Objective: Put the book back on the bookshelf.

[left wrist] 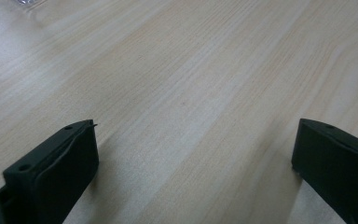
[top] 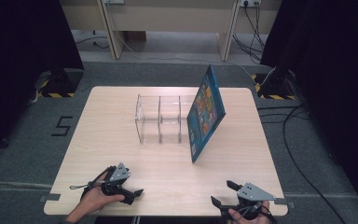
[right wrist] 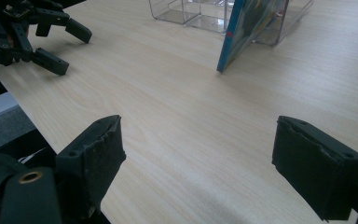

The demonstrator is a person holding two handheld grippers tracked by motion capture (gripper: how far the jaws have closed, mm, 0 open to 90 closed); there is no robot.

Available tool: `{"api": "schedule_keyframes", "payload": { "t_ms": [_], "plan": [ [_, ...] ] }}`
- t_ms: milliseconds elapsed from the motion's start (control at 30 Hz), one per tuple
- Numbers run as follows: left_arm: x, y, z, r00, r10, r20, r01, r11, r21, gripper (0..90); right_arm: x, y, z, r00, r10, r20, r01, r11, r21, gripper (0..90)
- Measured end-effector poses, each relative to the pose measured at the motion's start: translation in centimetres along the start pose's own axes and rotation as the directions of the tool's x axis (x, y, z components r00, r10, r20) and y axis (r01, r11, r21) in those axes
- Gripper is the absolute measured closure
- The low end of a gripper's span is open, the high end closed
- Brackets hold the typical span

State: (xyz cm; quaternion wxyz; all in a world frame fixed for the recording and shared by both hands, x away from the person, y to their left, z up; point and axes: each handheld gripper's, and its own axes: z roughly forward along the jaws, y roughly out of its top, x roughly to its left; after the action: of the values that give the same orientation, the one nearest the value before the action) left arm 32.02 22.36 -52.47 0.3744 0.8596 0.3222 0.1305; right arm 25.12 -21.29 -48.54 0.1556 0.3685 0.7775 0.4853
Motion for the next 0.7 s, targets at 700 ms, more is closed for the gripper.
{"api": "schedule_keyframes", "payload": {
  "t_ms": [700],
  "plan": [
    [0.0, 0.0, 0.0, 1.0, 0.002, 0.001, -0.002, 1.0, 0.0, 0.0, -0.1, -1.3, -0.8, 0.9999, 0.015, 0.005, -0.015, 0.997, 0.073, 17.5]
  ]
}}
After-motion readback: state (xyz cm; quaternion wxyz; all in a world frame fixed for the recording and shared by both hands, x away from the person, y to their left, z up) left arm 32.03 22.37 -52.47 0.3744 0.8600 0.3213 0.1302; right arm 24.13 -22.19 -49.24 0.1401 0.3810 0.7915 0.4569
